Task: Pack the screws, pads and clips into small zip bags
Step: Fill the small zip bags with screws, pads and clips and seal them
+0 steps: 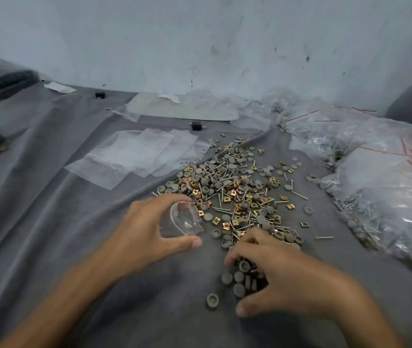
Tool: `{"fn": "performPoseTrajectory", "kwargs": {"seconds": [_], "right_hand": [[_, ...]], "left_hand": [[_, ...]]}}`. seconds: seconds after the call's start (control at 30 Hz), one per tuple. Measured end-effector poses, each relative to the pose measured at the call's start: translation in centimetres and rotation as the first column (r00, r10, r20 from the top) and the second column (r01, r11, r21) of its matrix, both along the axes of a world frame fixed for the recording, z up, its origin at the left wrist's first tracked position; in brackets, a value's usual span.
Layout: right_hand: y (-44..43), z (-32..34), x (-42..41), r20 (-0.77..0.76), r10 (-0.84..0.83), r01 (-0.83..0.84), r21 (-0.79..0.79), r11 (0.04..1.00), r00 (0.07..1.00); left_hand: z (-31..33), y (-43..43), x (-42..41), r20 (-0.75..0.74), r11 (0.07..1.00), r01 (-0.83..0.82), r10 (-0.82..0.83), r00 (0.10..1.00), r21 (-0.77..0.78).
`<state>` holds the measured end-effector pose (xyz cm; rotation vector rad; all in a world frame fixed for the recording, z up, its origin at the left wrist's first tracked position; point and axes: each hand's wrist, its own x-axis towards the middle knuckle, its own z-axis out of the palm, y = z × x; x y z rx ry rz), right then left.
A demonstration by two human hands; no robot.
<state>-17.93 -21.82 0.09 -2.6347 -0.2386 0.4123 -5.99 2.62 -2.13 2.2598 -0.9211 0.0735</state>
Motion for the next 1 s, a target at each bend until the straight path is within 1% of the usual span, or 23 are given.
{"fn": "performPoseTrajectory", "kwargs": {"seconds": [0.1,0.23,0.3,0.4,0.5,0.7,0.87,0.93,1.0], "right_hand": [[1.1,-0.2,-0.1,0.014,-0.001,0.002,-0.058,0.998,1.000],[1.4,-0.5,0.0,0.060,-0.048,0.050,-0.028,0.998,0.997],[1.7,-0.9,0.3,0.115,-0.065,0.071,-0.049,0.996,0.991],[2.6,-1.6,0.9,0.235,-0.073,0.104,-0.122,0.987,0.969],[3.2,-2.1,1.6,0.320,-0.098,0.150,-0.142,0.978,0.942],[2.5,-2.5,2.7,0.290,-0.127,0.172,-0.137,0.975,0.949],[2.3,-2.5,2.7,0.376,-0.199,0.238,-0.059,0.970,0.905],[1.9,-2.4,2.7,0.399,-0.250,0.266,0.015,0.964,0.882],[1.4,-2.3,2.7,0.397,-0.334,0.307,0.131,0.943,0.855]], "left_hand": [[0.2,0.0,0.0,-0.006,1.000,-0.003,0.003,1.000,-0.017],[0.3,0.1,0.0,-0.014,0.999,-0.004,0.003,1.000,-0.037],[0.3,0.0,-0.1,-0.005,0.999,0.005,-0.005,1.000,-0.033],[0.3,-0.1,-0.2,-0.003,0.999,0.024,-0.024,1.000,-0.024],[0.3,-0.2,-0.1,-0.003,0.999,0.022,-0.022,1.000,-0.023],[-0.2,0.0,-0.2,0.011,1.000,0.013,-0.013,1.000,0.009],[-0.1,-0.2,-0.3,0.013,1.000,0.013,-0.014,1.000,0.025],[-0.2,-0.2,-0.3,0.013,0.999,0.017,-0.018,1.000,0.043],[-0.3,-0.3,-0.4,0.000,0.998,0.021,-0.021,1.000,0.066]]}}
